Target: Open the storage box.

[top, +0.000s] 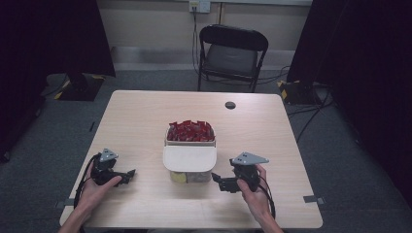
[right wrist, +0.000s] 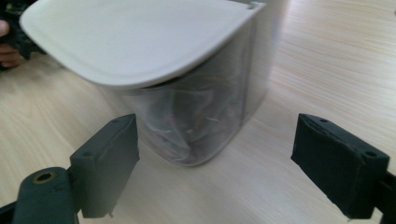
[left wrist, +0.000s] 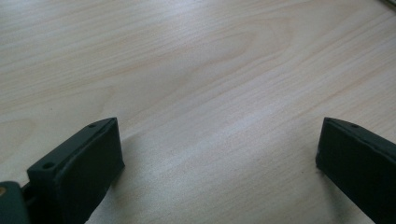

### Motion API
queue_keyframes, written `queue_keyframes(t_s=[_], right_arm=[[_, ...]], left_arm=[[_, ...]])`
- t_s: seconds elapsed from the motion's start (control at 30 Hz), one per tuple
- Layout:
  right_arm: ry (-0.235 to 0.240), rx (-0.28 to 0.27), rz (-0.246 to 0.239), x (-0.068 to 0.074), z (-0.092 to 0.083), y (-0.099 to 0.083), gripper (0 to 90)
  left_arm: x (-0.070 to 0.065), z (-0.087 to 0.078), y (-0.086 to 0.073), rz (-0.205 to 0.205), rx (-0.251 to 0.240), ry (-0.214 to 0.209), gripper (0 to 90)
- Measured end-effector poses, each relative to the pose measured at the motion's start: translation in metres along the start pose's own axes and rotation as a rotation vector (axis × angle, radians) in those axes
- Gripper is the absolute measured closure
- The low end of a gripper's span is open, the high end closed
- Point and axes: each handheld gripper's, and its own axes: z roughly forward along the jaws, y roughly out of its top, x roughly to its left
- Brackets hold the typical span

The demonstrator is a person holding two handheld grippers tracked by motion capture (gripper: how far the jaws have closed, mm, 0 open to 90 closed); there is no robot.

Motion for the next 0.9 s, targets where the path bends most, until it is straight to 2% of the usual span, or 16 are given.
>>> queue_keyframes(t_s=[0.17,0.43,0.53,0.57,0.9], right_arm=[[0.026,0.018,-0.027,0.009,0.011,0.003,13.9],[0.031,0.039,-0.047,0.013,0.027,0.004,14.0],[0.029,0.032,-0.038,0.012,0.031,0.005,13.3],[0.055,0.024,-0.025,0.011,0.033,0.006,12.9],[0.073,0.019,-0.018,0.013,0.042,0.007,7.6]], left_arm=[[0.000,0.000,0.000,0.000,0.000,0.000,0.0],[0.000,0.000,0.000,-0.001,0.001,0.000,0.0],[0.000,0.000,0.000,0.000,0.000,0.000,0.0],[0.000,0.000,0.000,0.000,0.001,0.001,0.0],[0.000,0.000,0.000,-0.001,0.001,0.000,0.0]])
